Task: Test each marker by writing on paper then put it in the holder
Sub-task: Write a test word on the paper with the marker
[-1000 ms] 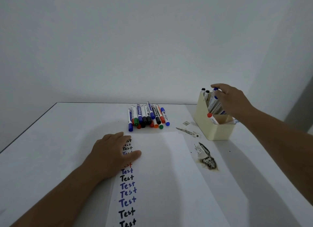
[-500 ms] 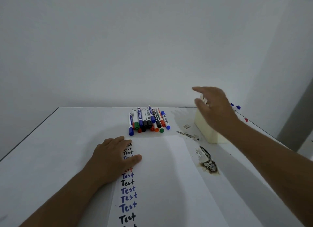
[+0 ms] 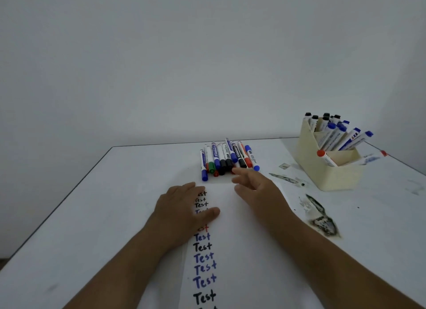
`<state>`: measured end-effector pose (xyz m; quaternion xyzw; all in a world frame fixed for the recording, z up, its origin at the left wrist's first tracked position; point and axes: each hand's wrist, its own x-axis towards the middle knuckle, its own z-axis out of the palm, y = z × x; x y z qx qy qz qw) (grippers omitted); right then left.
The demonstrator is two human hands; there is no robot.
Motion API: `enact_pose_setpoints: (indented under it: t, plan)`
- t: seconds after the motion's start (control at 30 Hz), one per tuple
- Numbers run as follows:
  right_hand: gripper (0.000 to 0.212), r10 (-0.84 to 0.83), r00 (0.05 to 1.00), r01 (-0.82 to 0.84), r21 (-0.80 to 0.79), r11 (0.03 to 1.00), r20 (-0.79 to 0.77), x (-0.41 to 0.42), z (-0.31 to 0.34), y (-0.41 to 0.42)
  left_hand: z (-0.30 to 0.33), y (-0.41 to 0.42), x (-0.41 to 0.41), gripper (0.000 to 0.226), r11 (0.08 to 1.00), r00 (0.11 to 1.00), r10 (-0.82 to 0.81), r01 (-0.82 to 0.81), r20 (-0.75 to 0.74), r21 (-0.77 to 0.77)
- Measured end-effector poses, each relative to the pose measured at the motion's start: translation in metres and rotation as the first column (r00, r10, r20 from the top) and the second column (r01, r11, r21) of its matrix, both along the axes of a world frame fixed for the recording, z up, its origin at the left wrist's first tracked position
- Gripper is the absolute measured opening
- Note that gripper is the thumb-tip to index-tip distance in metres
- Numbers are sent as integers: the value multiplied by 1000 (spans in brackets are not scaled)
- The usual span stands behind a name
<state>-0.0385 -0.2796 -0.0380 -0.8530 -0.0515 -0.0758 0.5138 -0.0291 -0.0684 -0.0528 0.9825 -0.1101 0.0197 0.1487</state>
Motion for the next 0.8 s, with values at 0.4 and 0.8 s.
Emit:
enact_pose_setpoints:
  t: [0.4, 0.8]
  plan:
    - [39, 9, 999, -2, 131, 991, -54, 10, -8, -9, 7, -9, 9, 80, 996, 996, 93, -93, 8, -14]
    - [41, 25, 997, -11, 178, 984, -76, 10, -6, -10, 21, -11, 38, 60, 977, 969, 201, -209, 144, 42]
